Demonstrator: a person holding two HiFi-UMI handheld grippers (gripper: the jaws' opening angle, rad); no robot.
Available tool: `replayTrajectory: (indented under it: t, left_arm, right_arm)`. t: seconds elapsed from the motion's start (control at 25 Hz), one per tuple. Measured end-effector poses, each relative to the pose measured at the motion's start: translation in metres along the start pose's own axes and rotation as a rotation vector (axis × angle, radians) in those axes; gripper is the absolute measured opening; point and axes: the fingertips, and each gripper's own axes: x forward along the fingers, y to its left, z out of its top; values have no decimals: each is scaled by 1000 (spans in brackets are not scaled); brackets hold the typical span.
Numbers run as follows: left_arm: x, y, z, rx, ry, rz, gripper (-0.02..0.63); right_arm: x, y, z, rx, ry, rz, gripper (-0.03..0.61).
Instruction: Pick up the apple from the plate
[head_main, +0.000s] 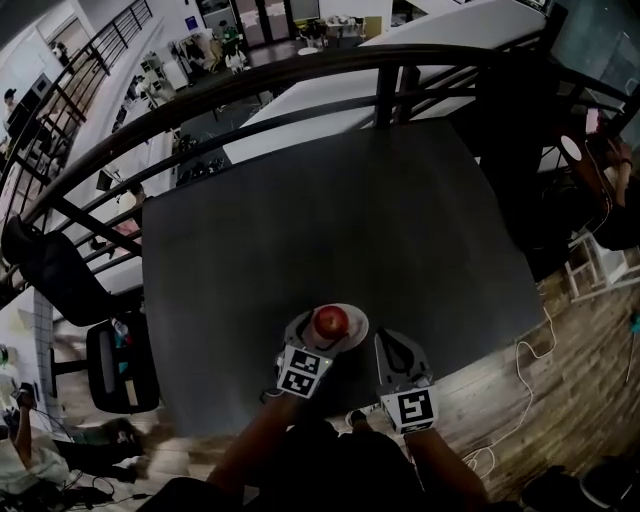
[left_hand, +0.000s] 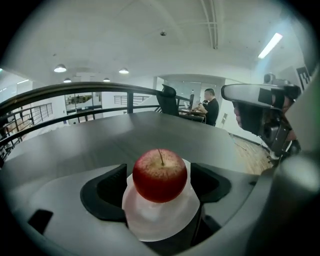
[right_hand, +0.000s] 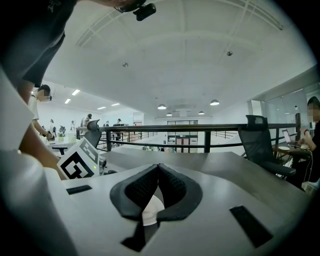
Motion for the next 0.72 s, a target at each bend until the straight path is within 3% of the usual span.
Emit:
replayTrajectory:
  t: [0.72]
  left_arm:
    - [18,1,-9,94,43,20,385]
  right_arm:
    - [17,-2,-27,17,57,11,25]
